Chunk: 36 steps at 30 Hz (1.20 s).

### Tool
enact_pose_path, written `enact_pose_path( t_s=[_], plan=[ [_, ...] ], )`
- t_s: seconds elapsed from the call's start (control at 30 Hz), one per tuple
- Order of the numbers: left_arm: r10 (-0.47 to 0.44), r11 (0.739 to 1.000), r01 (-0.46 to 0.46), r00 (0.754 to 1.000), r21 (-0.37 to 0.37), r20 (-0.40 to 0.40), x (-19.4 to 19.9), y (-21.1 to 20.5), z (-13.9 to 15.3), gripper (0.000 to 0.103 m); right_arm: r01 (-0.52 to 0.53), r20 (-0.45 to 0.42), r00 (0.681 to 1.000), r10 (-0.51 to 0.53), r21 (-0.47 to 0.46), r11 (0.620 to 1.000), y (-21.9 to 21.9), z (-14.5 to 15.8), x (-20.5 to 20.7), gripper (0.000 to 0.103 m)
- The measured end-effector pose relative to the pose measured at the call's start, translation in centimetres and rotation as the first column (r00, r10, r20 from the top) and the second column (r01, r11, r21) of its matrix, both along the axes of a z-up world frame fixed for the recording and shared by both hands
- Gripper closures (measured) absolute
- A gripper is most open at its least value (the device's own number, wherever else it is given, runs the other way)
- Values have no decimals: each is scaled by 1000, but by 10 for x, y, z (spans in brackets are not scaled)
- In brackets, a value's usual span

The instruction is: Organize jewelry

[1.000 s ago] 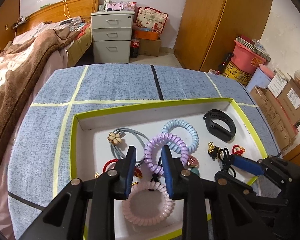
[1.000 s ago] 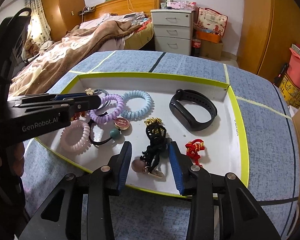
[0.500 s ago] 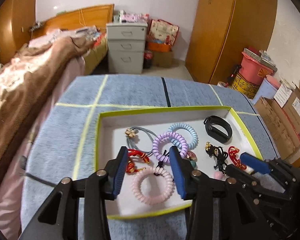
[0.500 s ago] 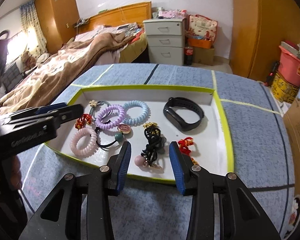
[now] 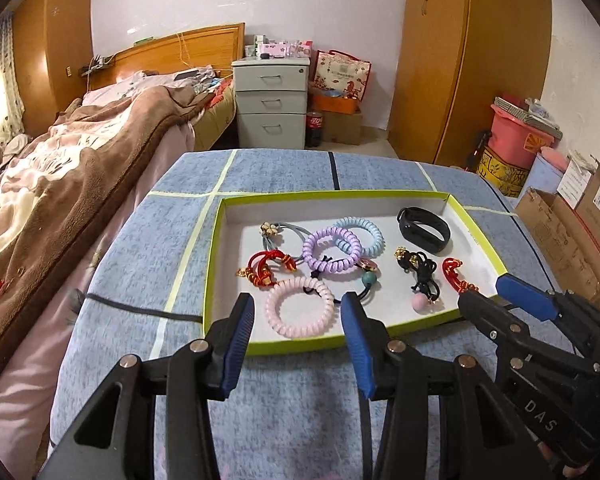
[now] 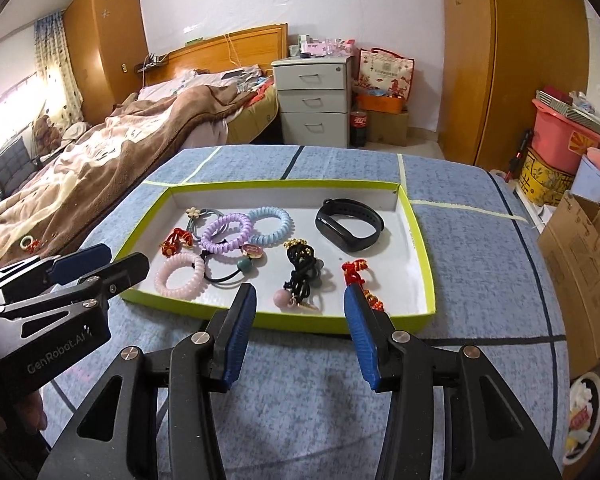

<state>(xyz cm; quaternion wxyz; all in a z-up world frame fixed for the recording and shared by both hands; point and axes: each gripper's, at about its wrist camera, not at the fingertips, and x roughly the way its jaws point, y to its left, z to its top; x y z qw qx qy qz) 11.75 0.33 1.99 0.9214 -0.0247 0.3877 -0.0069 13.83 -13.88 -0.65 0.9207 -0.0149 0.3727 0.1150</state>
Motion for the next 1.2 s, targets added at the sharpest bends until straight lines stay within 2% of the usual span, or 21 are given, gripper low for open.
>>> enact_pose_path(
  t_s=[0.43, 0.67, 1.2],
  plan=[
    [9, 1000, -9, 1000, 26, -5, -12, -11, 1, 56, 4, 5, 1000, -4, 13, 1000, 1, 3, -10, 56],
    [6, 1000, -6, 1000, 1, -7, -16, -9, 1, 56, 10, 0, 1000, -10, 9, 1000, 3, 4, -12, 56],
    [4, 1000, -4, 1000, 6, -16, -18, -7, 4, 56, 7, -12, 1000, -7, 11, 1000, 6, 0, -13, 56]
  ],
)
